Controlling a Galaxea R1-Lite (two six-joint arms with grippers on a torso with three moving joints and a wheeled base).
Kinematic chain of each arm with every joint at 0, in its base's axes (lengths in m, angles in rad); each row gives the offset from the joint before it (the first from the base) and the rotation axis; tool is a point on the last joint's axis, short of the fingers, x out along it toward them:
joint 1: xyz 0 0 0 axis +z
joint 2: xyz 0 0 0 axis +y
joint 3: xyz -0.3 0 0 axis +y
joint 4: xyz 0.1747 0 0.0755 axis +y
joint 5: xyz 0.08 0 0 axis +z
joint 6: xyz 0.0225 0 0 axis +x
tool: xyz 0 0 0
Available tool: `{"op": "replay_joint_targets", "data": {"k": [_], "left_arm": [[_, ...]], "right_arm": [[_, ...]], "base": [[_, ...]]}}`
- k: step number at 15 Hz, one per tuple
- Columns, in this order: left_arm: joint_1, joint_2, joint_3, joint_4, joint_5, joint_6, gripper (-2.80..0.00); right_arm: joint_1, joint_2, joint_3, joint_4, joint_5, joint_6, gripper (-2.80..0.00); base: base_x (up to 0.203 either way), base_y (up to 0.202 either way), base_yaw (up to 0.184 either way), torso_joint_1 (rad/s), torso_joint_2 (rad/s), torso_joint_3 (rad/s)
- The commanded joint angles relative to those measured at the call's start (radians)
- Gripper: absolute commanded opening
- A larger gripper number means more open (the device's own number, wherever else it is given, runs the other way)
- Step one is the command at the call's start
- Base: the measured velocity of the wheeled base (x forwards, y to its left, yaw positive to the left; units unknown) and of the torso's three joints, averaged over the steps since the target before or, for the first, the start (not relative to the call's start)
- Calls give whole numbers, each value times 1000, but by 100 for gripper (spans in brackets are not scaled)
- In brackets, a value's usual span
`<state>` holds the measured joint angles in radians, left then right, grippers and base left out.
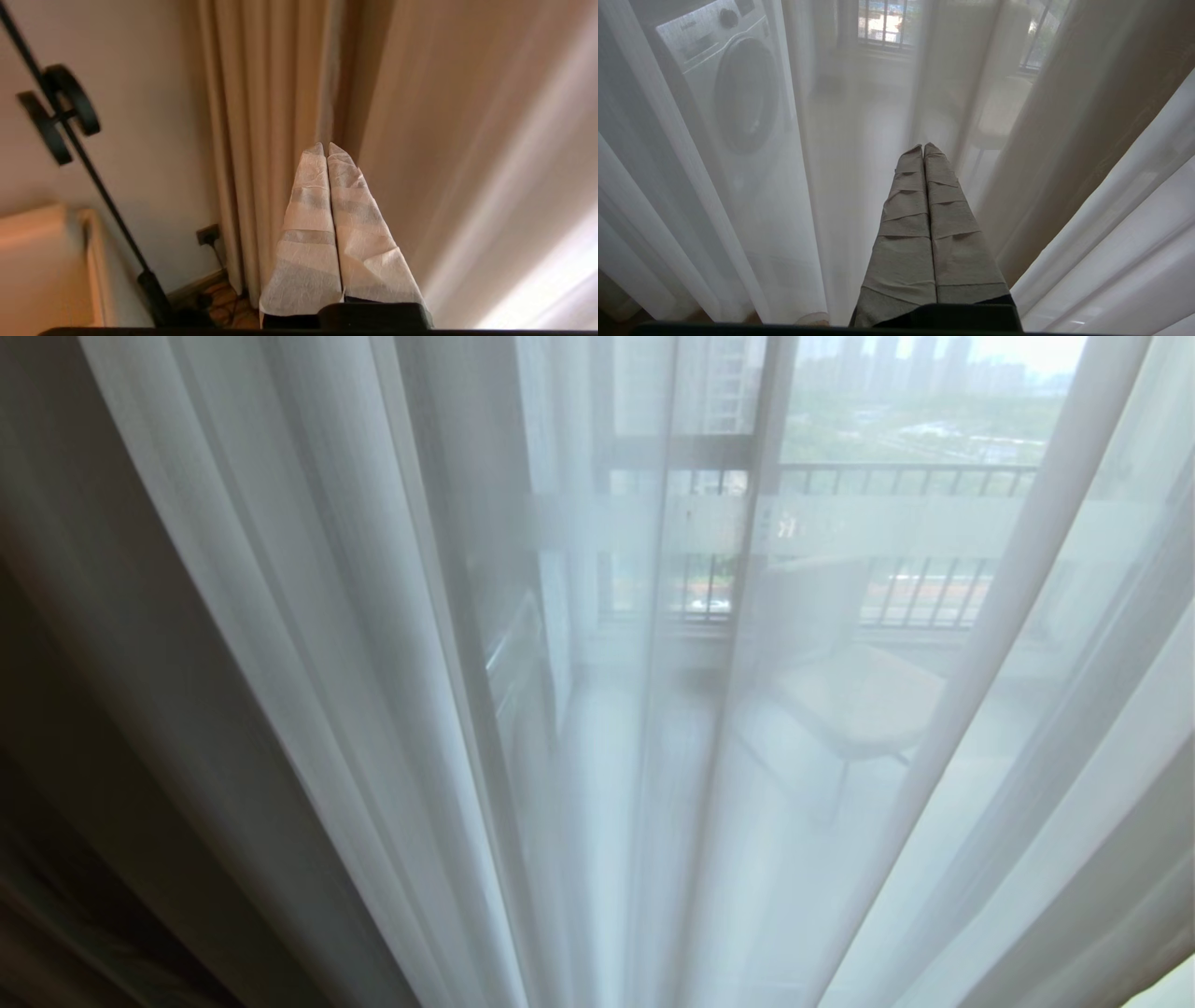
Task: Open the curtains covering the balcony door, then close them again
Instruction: Close the outer curtains on both sides
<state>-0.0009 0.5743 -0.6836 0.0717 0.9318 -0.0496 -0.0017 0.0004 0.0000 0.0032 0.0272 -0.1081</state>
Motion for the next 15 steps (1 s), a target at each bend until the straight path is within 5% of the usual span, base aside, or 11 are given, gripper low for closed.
{"op": "replay_joint_targets", "data": {"k": [1,9,15], "left_arm": [[1,66,17,2,80,-38,-280],[19,242,38,1,116,-72,-280],[276,439,-75,-43,-67,-76,-280]], "right_arm": [[0,0,0,0,0,-1,-280],[0,0,0,0,0,-1,-280],[0,0,0,0,0,-1,-280]], "base": [[0,0,0,0,0,0],[0,0,0,0,0,0],[0,0,0,0,0,0]]}}
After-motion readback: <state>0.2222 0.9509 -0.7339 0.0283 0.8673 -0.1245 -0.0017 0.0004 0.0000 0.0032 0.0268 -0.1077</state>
